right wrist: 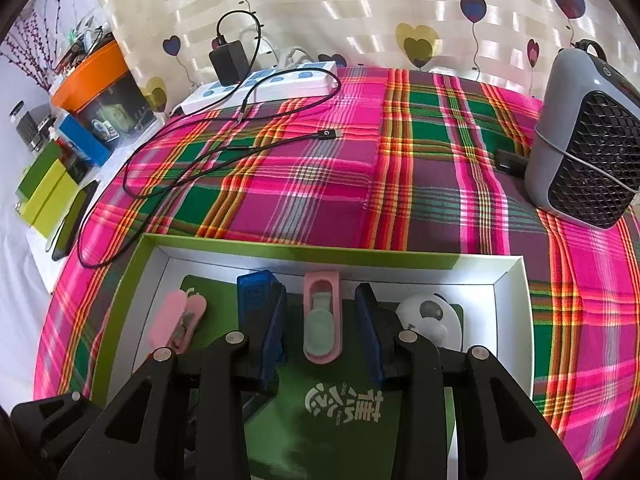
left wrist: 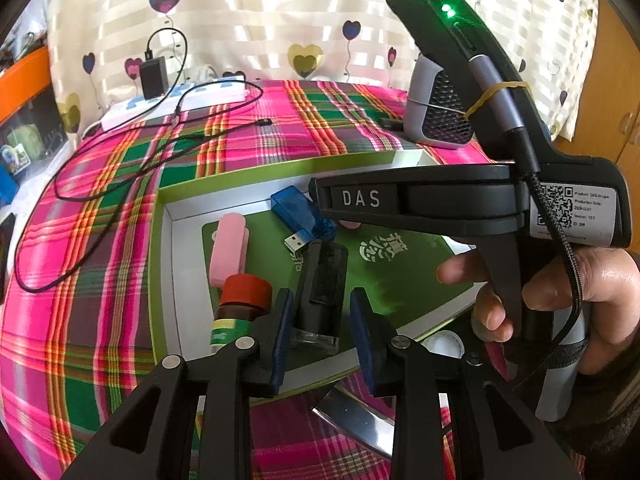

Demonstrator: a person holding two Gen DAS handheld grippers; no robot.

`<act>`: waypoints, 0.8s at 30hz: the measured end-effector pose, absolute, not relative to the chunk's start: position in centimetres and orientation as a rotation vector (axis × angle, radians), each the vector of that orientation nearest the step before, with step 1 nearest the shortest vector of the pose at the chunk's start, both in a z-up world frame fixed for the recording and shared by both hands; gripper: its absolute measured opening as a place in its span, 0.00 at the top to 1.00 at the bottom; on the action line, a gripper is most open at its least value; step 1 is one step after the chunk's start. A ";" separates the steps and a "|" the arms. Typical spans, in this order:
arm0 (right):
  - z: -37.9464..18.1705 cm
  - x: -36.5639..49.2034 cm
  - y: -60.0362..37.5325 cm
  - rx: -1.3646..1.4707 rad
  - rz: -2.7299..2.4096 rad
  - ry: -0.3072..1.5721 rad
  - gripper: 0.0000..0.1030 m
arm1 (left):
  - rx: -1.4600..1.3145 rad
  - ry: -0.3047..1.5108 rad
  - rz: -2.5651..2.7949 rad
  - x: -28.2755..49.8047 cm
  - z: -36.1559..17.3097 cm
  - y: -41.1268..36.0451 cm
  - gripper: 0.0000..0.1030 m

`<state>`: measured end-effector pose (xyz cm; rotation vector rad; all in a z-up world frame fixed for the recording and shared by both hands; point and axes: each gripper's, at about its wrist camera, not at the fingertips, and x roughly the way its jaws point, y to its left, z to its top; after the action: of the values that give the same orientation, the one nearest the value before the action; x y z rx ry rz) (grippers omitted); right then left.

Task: Organize rigid objects
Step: 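Open the left tool to release the black device while the right tool releases the pink clip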

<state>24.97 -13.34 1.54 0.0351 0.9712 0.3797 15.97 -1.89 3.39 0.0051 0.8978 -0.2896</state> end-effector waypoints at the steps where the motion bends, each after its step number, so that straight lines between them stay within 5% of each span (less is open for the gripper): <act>1: 1.8 24.8 -13.4 0.037 0.383 0.962 0.64 | 0.003 0.894 -0.288 15.9 3.5 -1.8 0.72; 24: 5.0 18.6 -17.2 0.112 0.370 0.849 0.64 | -0.030 0.840 -0.251 11.5 5.9 -0.2 0.72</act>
<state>18.60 -17.19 5.02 0.1125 0.8490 0.3701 11.54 -0.23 5.90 -0.0304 0.8397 -0.2514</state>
